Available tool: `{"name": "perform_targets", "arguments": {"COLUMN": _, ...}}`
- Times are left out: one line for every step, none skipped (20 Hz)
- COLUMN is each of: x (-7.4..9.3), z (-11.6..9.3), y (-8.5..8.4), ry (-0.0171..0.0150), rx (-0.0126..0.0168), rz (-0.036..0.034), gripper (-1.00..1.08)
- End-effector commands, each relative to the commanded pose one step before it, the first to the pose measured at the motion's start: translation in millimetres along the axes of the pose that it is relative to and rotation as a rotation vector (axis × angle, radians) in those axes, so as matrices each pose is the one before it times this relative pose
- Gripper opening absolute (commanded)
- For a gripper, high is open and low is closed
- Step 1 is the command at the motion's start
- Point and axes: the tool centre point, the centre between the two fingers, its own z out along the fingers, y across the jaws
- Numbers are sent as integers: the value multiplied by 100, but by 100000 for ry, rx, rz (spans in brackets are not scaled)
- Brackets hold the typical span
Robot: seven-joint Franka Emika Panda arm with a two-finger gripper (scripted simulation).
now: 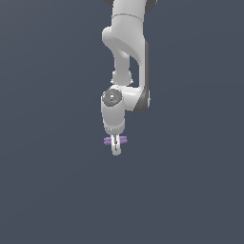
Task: Pick up the object and move it to a goal position.
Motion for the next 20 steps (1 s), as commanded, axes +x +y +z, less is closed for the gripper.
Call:
{"name": "perform_targets", "arguments": {"x": -1903, "z": -1295, "y": 414, "ry": -49, "rx": 84, "rz": -116, "gripper": -100}}
{"name": "perform_targets", "arguments": {"x": -829, "z": -567, "y": 193, "ry": -45, "rx": -16, "rz": 8, "gripper": -100}}
{"name": "perform_targets", "arguments": {"x": -876, "z": -609, "y": 200, "ry": 0, "rx": 0, "rz": 0, "gripper": -100}}
{"name": "perform_targets", "arguments": {"x": -913, "z": -636, "y": 206, "ry": 0, "rx": 0, "rz": 0, "gripper": -100}}
{"name": "perform_targets", "arguments": {"x": -945, "z": -660, "y": 211, "ry": 0, "rx": 0, "rz": 0, "gripper": -100}}
{"name": "perform_targets", "arguments": {"x": -937, "z": -656, "y": 206, "ry": 0, "rx": 0, "rz": 0, "gripper": -100}}
{"name": "perform_targets", "arguments": {"x": -916, "z": -644, "y": 197, "ry": 0, "rx": 0, "rz": 0, "gripper": -100}}
{"name": "perform_targets", "arguments": {"x": -890, "z": -615, "y": 184, "ry": 41, "rx": -24, "rz": 10, "gripper": -100}}
{"name": "perform_targets", "arguments": {"x": -852, "z": -602, "y": 175, "ry": 0, "rx": 0, "rz": 0, "gripper": -100}}
{"name": "perform_targets", "arguments": {"x": -804, "z": -567, "y": 163, "ry": 49, "rx": 0, "rz": 3, "gripper": -100}}
{"name": "perform_targets", "arguments": {"x": -746, "z": -531, "y": 152, "ry": 0, "rx": 0, "rz": 0, "gripper": -100}}
{"name": "perform_targets", "arguments": {"x": -701, "z": -498, "y": 137, "ry": 49, "rx": 3, "rz": 4, "gripper": -100}}
{"name": "perform_targets", "arguments": {"x": -649, "z": -463, "y": 119, "ry": 0, "rx": 0, "rz": 0, "gripper": -100}}
{"name": "perform_targets", "arguments": {"x": -599, "z": -428, "y": 103, "ry": 0, "rx": 0, "rz": 0, "gripper": -100}}
{"name": "perform_targets", "arguments": {"x": -561, "z": -394, "y": 90, "ry": 49, "rx": 3, "rz": -4, "gripper": -100}}
{"name": "perform_targets", "arguments": {"x": -503, "z": -360, "y": 80, "ry": 0, "rx": 0, "rz": 0, "gripper": -100}}
{"name": "perform_targets", "arguments": {"x": -452, "z": -324, "y": 71, "ry": 0, "rx": 0, "rz": 0, "gripper": -100}}
{"name": "perform_targets", "arguments": {"x": -400, "z": -287, "y": 63, "ry": 0, "rx": 0, "rz": 0, "gripper": -100}}
{"name": "perform_targets", "arguments": {"x": -358, "z": -251, "y": 55, "ry": 48, "rx": 6, "rz": -5, "gripper": -100}}
{"name": "perform_targets", "arguments": {"x": -296, "z": -213, "y": 45, "ry": 0, "rx": 0, "rz": 0, "gripper": -100}}
